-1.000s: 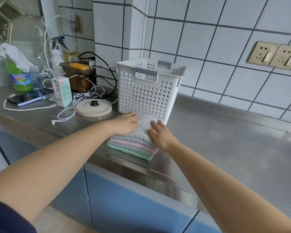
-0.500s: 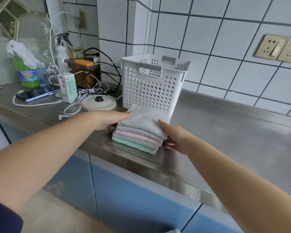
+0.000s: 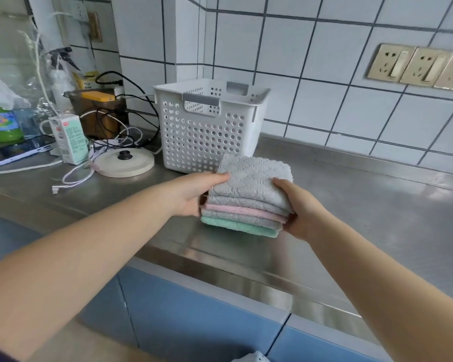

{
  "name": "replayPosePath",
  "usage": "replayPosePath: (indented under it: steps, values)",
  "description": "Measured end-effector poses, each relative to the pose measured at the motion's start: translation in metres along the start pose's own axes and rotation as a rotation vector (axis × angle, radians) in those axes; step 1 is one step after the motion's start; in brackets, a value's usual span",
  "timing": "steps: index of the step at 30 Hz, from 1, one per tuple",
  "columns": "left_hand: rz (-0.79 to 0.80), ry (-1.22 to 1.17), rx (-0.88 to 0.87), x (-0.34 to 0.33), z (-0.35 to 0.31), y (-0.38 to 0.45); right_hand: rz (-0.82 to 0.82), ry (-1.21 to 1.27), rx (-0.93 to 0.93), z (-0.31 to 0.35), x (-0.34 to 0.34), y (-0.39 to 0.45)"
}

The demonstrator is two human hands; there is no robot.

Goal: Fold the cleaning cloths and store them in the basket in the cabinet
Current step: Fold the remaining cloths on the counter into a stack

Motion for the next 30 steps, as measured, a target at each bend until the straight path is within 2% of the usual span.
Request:
replayPosePath:
  steps: [4,12,20,24,30]
  values:
    - [0.091,-0.158,-0.049,-0.066,-0.008,0.025,-0.039,0.117,-0.036,0.017,0.061,0.007]
    - [0.033,-0.22,-0.117,-0.164,-0.035,0.112,-0.142,0.171,-0.048,0.045,0.153,0.076]
    - [-0.104,-0.206,-0.12,-0.188,-0.06,0.194,-0.094,0.129,-0.008,0.093,0.175,0.158]
    - [-0.104,-0.163,-0.068,-0.197,-0.086,0.188,-0.092,0.133,-0.076,0.113,0.181,0.157]
    - [-0.115,-0.117,-0.07,-0.202,-0.159,0.148,-0.101,0.155,-0.085,0.182,0.186,0.121]
Point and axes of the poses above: each hand's wrist, its own y-axis towards the middle knuckle, its own x-axis out of the back of the hand, z = x × y, the point moved 6 cm from there along y, towards the middle knuckle, and after that the axes turned 9 degrees about -z, right-handed, at the moved point
